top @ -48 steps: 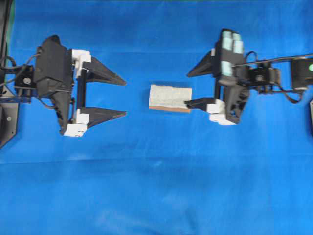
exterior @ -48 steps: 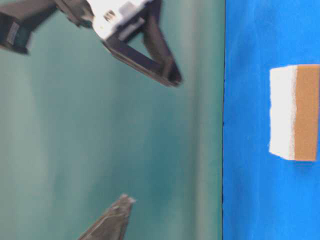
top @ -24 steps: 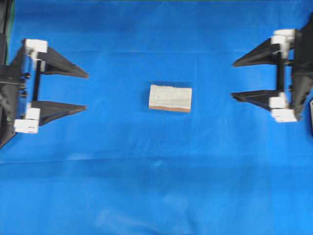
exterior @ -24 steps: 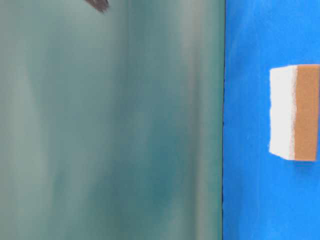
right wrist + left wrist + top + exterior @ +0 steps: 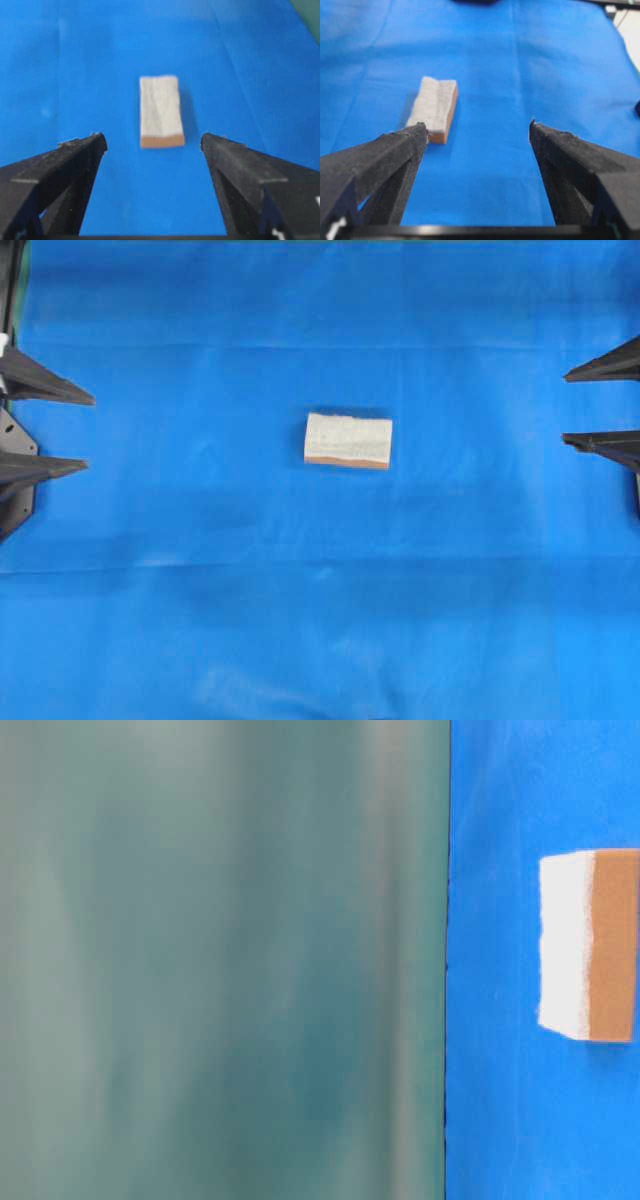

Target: Hand over the sponge with the left arm and wipe it with the right arm.

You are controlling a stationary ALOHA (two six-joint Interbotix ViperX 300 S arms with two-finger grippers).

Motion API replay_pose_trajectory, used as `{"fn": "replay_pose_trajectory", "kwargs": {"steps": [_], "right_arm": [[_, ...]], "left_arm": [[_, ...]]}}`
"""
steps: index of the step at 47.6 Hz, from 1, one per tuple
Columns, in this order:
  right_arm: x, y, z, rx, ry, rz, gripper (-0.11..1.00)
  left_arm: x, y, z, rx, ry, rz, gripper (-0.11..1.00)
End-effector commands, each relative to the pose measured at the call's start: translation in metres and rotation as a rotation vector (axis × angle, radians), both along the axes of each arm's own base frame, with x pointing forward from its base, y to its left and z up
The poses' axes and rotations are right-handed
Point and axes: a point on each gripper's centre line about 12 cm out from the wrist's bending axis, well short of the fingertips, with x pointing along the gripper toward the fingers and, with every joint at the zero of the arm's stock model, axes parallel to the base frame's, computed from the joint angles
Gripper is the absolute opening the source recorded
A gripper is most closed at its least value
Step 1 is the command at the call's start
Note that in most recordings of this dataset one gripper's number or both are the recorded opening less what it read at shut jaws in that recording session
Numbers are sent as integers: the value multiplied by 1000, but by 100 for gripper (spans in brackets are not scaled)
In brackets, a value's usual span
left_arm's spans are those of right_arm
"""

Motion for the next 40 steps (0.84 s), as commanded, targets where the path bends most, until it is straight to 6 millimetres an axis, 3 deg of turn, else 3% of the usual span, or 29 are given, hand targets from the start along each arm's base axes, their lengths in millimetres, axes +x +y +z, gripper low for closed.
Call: {"fn": "replay_pose_trajectory", "kwargs": {"steps": [1,11,40], "right_arm": [[-4,1,-2,2,-17,2,74],[-10,2,-22,26,1,2,74],[-11,2,-19,25,-8,1,74]], "left_arm": [[-7,0,-2,0,-20,2,80],[-13,0,-14,-3,35,0,80],[-14,0,-13,0,32,-1,80]]}}
